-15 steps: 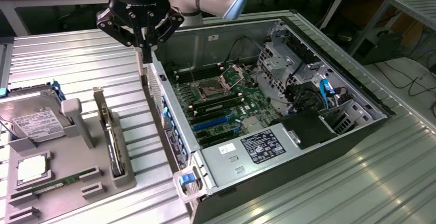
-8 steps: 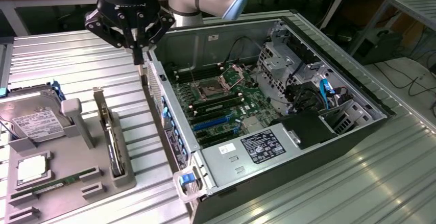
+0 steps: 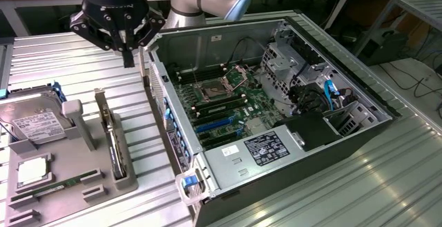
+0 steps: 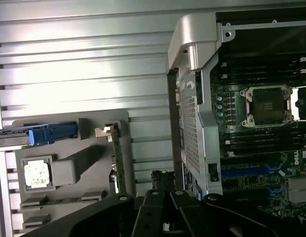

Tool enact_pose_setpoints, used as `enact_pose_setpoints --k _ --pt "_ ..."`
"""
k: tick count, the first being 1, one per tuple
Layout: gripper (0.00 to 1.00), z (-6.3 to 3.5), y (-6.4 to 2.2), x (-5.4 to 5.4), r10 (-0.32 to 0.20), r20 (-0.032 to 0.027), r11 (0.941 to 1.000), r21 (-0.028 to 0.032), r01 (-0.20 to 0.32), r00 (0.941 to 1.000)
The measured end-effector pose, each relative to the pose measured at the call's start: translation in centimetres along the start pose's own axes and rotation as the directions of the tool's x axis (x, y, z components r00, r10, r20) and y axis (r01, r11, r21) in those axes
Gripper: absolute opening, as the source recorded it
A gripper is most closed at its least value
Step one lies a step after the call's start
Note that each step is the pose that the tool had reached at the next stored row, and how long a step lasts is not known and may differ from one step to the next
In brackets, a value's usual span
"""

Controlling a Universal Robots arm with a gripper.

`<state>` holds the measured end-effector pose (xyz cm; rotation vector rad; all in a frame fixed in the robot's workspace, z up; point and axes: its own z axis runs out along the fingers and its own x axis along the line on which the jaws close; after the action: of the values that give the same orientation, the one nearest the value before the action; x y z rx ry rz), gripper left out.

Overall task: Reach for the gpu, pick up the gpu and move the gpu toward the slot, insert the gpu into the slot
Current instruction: 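Reach for the gpu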

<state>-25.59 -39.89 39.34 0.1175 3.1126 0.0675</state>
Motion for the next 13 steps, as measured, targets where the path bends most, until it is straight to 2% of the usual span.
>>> enact_pose_setpoints --k 13 --pt "0.11 -0.08 -0.25 3.3 0.000 0.0000 1.0000 -0.0001 0.000 1.0000"
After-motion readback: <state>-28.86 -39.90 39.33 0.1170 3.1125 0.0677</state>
